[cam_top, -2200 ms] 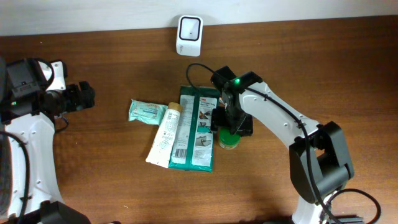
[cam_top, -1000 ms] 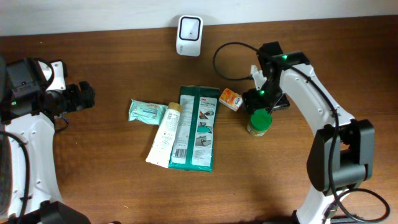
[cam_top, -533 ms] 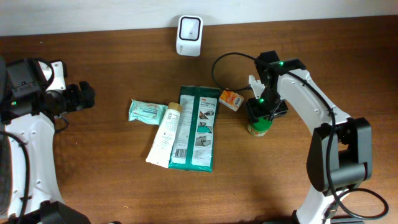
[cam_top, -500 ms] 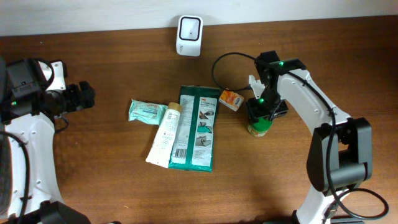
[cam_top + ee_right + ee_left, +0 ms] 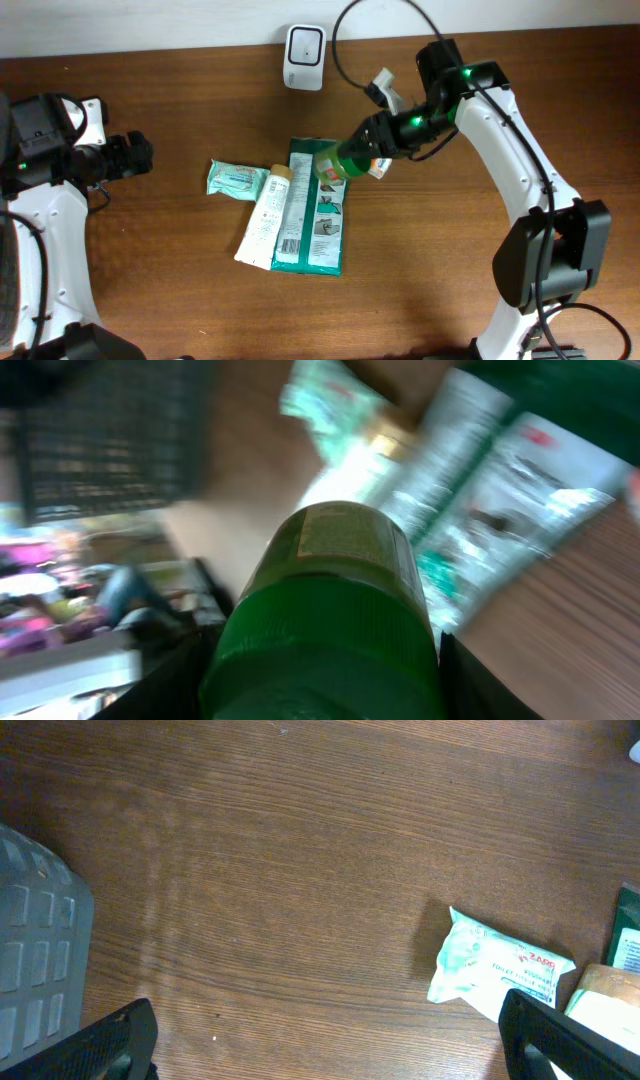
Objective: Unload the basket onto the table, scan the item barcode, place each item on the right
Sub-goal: 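Lift the jar with the right gripper and hold it to the scanner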
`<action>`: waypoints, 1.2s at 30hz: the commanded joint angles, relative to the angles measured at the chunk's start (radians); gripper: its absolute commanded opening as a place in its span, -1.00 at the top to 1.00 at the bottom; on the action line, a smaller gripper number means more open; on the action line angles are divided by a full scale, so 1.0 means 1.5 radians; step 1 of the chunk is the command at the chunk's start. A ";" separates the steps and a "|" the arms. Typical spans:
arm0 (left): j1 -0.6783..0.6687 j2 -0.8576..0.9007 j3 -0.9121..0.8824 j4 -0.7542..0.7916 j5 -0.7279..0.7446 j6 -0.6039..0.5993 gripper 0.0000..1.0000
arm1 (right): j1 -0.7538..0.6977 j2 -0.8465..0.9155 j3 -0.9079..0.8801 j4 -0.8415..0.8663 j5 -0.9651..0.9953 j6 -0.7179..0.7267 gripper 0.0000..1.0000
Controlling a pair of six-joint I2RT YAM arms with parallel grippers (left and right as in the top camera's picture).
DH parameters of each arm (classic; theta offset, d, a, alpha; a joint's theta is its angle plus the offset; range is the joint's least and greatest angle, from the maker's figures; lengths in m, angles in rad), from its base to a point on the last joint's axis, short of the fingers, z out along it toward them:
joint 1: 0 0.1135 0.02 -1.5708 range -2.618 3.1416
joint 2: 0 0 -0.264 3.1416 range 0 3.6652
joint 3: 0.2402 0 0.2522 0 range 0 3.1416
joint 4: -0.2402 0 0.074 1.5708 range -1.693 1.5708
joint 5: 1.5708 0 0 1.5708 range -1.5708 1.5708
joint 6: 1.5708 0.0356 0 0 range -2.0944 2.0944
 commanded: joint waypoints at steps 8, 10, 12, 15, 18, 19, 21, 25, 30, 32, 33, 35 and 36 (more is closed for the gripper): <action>0.002 -0.002 0.001 0.001 0.007 -0.009 -0.98 | 0.004 -0.007 0.054 0.053 -0.173 0.079 0.10; 0.002 -0.002 0.001 0.001 0.007 -0.009 -0.99 | 0.031 -0.007 0.053 0.071 0.014 0.109 0.09; 0.002 -0.002 0.001 0.001 0.007 -0.009 -0.98 | 0.078 -0.007 0.054 0.099 0.198 0.178 0.09; 0.002 -0.002 0.001 0.001 0.007 -0.009 -0.98 | 0.111 -0.007 0.093 0.127 0.303 0.221 0.09; 0.002 -0.002 0.001 0.001 0.007 -0.009 -0.98 | 0.135 -0.007 0.193 0.148 0.479 0.215 0.10; 0.002 -0.002 0.001 0.001 0.007 -0.009 -0.98 | 0.150 -0.007 0.205 0.203 0.568 0.184 0.09; 0.002 -0.002 0.001 0.001 0.007 -0.009 -0.98 | 0.178 0.003 0.204 0.306 0.680 0.113 0.09; 0.002 -0.002 0.001 0.001 0.007 -0.009 -0.98 | 0.216 0.083 0.204 0.544 0.823 -0.073 0.10; 0.002 -0.002 0.001 0.001 0.007 -0.009 -0.99 | 0.209 0.250 0.204 0.852 0.829 -0.467 0.08; 0.002 -0.002 0.001 0.001 0.007 -0.009 -0.98 | 0.204 0.288 0.204 0.895 0.829 -0.564 -0.01; 0.002 -0.002 0.001 0.001 0.007 -0.009 -0.98 | 0.203 0.302 0.204 0.900 0.829 -0.594 -0.06; 0.002 -0.002 0.001 0.001 0.007 -0.009 -0.98 | 0.203 0.308 0.204 0.900 0.821 -0.596 -0.05; 0.002 -0.002 0.001 0.001 0.007 -0.009 -0.98 | 0.203 0.308 0.204 0.900 0.819 -0.596 -0.05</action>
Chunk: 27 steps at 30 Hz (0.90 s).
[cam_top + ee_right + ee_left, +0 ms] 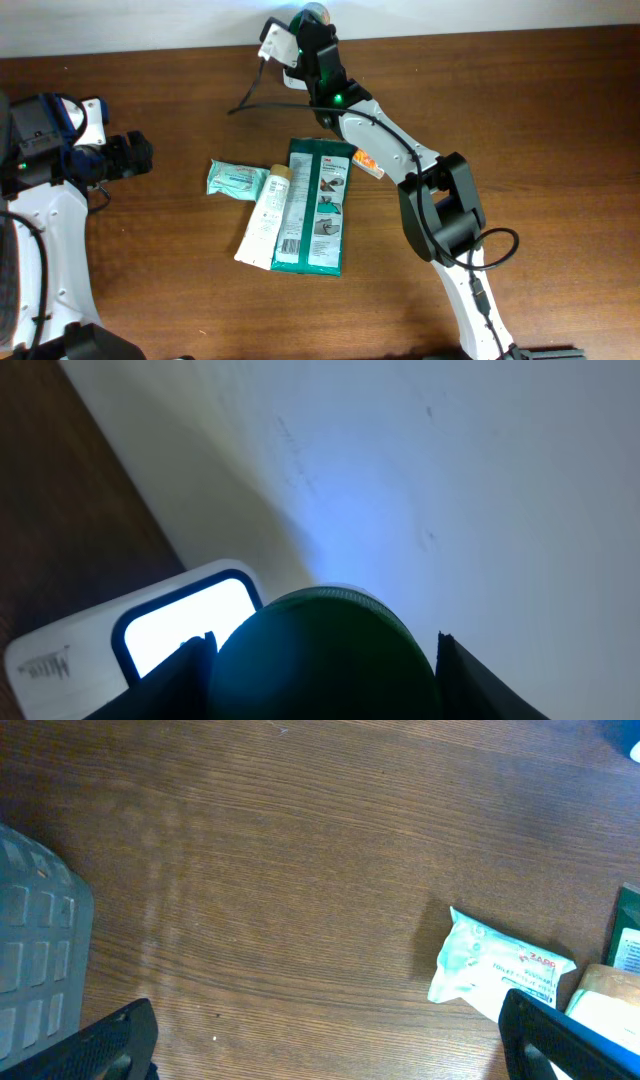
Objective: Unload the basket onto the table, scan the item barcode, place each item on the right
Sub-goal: 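Lift the jar with the right gripper and hold it to the scanner, then place the jar on the table right side and release it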
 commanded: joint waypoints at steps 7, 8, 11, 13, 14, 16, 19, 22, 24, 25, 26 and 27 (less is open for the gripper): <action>0.002 -0.002 0.001 0.001 0.007 -0.009 -0.98 | -0.001 -0.018 0.013 0.017 0.004 -0.041 -0.05; 0.002 -0.002 0.001 0.001 0.007 -0.009 -0.98 | -0.001 -0.027 0.013 0.017 0.004 -0.006 -0.05; 0.002 -0.002 0.001 0.001 0.007 -0.009 -0.99 | -0.002 -0.066 0.013 0.004 0.025 0.091 -0.05; 0.002 -0.002 0.001 0.001 0.007 -0.009 -0.98 | -0.002 -0.112 0.013 -0.042 0.041 0.170 -0.05; 0.002 -0.002 0.001 0.001 0.007 -0.009 -0.98 | -0.002 -0.148 0.013 -0.096 0.041 0.240 -0.03; 0.002 -0.002 0.001 0.001 0.007 -0.009 -0.98 | -0.004 -0.198 0.013 -0.188 0.041 0.345 0.03; 0.002 -0.002 0.001 0.001 0.007 -0.009 -0.99 | -0.020 -0.261 0.013 -0.378 0.040 0.467 0.16; 0.002 -0.002 0.001 0.001 0.007 -0.009 -0.98 | -0.062 -0.296 0.013 -0.574 0.019 0.602 0.14; 0.002 -0.002 0.001 0.001 0.007 -0.009 -0.98 | -0.105 -0.299 0.013 -0.684 -0.021 0.659 0.07; 0.002 -0.002 0.001 0.001 0.007 -0.009 -0.98 | -0.126 -0.298 0.013 -0.719 -0.038 0.671 0.07; 0.002 -0.002 0.001 0.001 0.007 -0.009 -0.98 | -0.149 -0.296 0.013 -0.757 -0.061 0.673 0.07; 0.002 -0.002 0.001 0.001 0.007 -0.009 -0.98 | -0.186 -0.294 0.013 -0.811 -0.109 0.673 0.08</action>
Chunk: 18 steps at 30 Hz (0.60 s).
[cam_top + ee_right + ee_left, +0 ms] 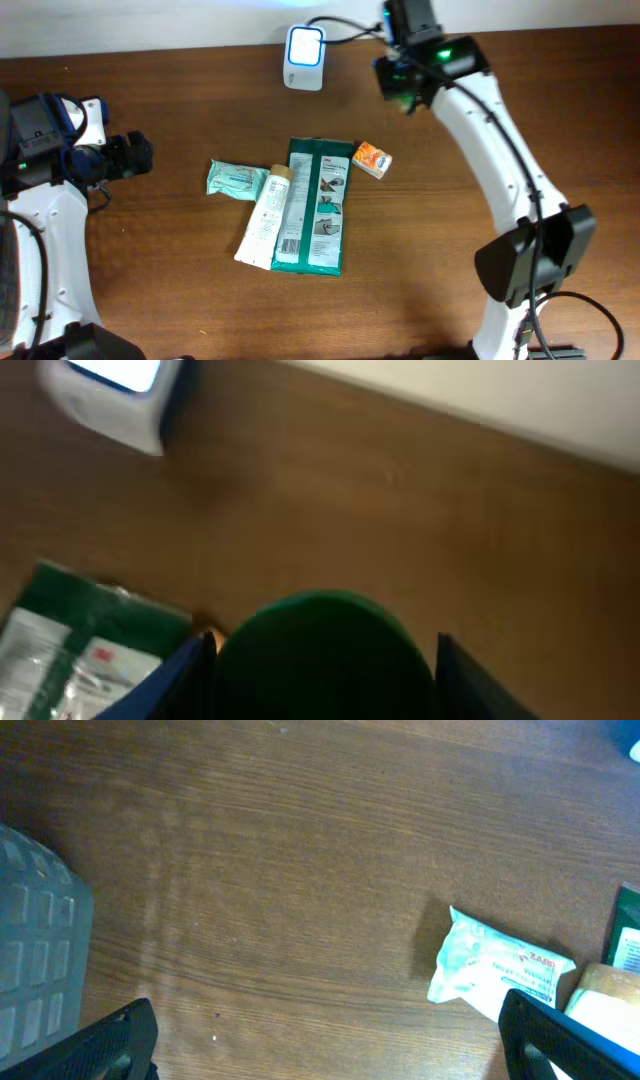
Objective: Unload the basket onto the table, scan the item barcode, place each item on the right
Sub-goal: 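Place the jar on the table right side and release it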
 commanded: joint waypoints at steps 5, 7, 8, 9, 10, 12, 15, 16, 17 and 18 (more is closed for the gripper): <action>0.002 -0.002 0.001 0.001 0.007 -0.009 -0.99 | -0.168 -0.001 -0.046 -0.108 -0.165 0.041 0.19; 0.002 -0.002 0.001 0.001 0.007 -0.009 -0.98 | -0.211 -0.001 -0.100 -0.079 -0.169 0.042 0.18; 0.002 -0.002 0.001 0.001 0.007 -0.009 -0.98 | -0.231 -0.001 -0.139 -0.052 -0.169 0.042 0.18; 0.002 -0.002 0.001 0.001 0.007 -0.009 -0.98 | -0.240 -0.001 -0.160 -0.038 -0.169 0.042 0.18; 0.002 -0.002 0.001 0.001 0.007 -0.009 -0.98 | -0.254 -0.001 -0.193 -0.015 -0.169 0.042 0.17; 0.002 -0.002 0.001 0.001 0.007 -0.009 -0.98 | -0.276 -0.001 -0.238 0.013 -0.169 0.042 0.17; 0.002 -0.002 0.001 0.001 0.007 -0.009 -0.98 | -0.303 -0.001 -0.255 -0.001 -0.169 0.042 0.17; 0.002 -0.002 0.001 0.001 0.007 -0.009 -0.98 | -0.304 -0.001 -0.255 -0.007 -0.169 0.041 0.16; 0.002 -0.002 0.001 0.001 0.007 -0.009 -0.99 | -0.304 -0.001 -0.255 -0.011 -0.169 0.042 0.08; 0.002 -0.002 0.001 0.001 0.007 -0.009 -0.98 | -0.304 -0.001 -0.255 -0.016 -0.169 0.041 0.07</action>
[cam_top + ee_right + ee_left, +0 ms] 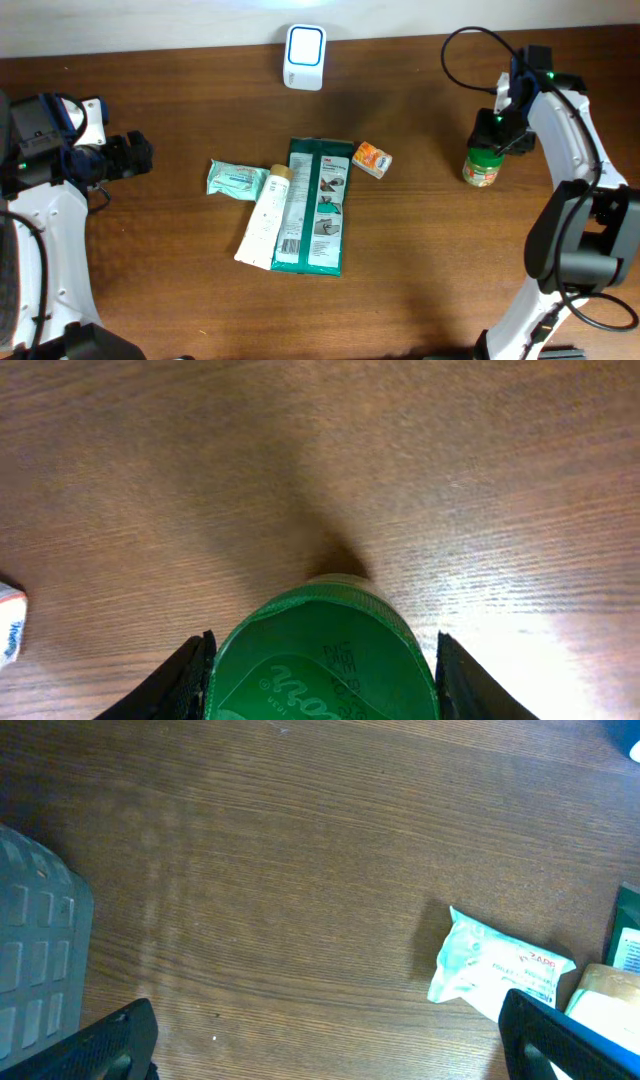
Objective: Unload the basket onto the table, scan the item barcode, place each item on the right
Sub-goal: 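Place the jar on the table right side and release it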
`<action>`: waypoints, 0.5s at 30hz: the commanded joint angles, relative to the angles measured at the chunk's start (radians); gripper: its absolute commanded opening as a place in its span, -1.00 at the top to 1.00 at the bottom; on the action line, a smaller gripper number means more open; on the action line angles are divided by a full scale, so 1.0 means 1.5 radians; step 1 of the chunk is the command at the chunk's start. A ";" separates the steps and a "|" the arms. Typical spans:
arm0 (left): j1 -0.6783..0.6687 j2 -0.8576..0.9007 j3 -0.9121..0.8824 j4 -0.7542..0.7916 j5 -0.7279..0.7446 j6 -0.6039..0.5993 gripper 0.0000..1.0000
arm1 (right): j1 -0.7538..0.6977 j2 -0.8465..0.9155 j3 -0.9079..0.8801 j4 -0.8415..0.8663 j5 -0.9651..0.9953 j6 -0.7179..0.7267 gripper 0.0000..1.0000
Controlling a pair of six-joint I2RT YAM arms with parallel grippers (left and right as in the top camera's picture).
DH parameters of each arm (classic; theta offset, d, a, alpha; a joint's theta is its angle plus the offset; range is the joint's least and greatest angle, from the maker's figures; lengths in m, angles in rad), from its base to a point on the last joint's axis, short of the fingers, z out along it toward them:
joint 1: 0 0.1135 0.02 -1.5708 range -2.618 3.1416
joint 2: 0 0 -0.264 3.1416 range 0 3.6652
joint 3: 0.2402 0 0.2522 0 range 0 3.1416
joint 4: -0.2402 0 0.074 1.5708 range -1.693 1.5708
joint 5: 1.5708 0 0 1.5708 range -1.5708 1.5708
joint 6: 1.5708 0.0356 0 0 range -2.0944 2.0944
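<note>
A jar with a green lid [483,166] stands upright on the table's right side. My right gripper [499,127] is above it and shut on the lid. In the right wrist view the green lid [320,660] fills the gap between both fingers [195,680]. The white scanner [304,44], its face lit blue, stands at the back edge, far to the left of the jar. My left gripper [325,1050] hovers open over bare wood at the far left, nothing between its fingers.
Mid-table lie a pale green wipes pack [236,180], a white tube [265,218], a dark green flat pack [317,205] and a small orange box [371,159]. A grey basket [40,950] shows at the left of the left wrist view.
My right gripper with the jar was near the back edge just right of the scanner. It is now at the table's right side, with the jar upright on the wood. The left arm has not moved.
My right gripper first held the jar tilted over the dark green pack at mid-table. Then it held it right up to the scanner, whose face shone blue. After that it was to the scanner's right, and now the jar stands at the right side.
</note>
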 commanded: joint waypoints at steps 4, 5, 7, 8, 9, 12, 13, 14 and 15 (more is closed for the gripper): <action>0.002 -0.002 0.001 0.001 0.007 -0.008 -0.98 | 0.000 -0.008 0.001 -0.011 -0.006 0.006 -0.11; 0.002 -0.002 0.001 0.001 0.007 -0.008 -0.98 | 0.000 -0.008 0.001 -0.014 -0.006 0.006 -0.22; 0.002 -0.002 0.001 0.001 0.007 -0.008 -0.98 | 0.000 -0.008 0.002 -0.023 -0.006 0.005 -0.57; 0.002 -0.002 0.001 0.001 0.007 -0.008 -0.98 | 0.000 -0.008 0.003 -0.024 -0.006 0.005 -0.72; 0.002 -0.002 0.001 0.001 0.007 -0.008 -0.98 | 0.000 -0.009 0.018 -0.037 -0.008 0.005 -0.92; 0.002 -0.002 0.001 0.001 0.007 -0.008 -0.98 | 0.018 -0.009 0.140 -0.120 -0.074 -0.029 -0.97; 0.002 -0.002 0.001 0.001 0.007 -0.008 -0.98 | 0.037 -0.009 0.183 -0.141 -0.077 -0.034 -0.97; 0.002 -0.002 0.001 0.001 0.007 -0.008 -0.98 | 0.066 -0.009 0.219 -0.144 -0.082 -0.034 -0.97; 0.002 -0.002 0.001 0.001 0.007 -0.008 -0.99 | 0.089 -0.009 0.225 -0.131 -0.099 -0.034 -0.97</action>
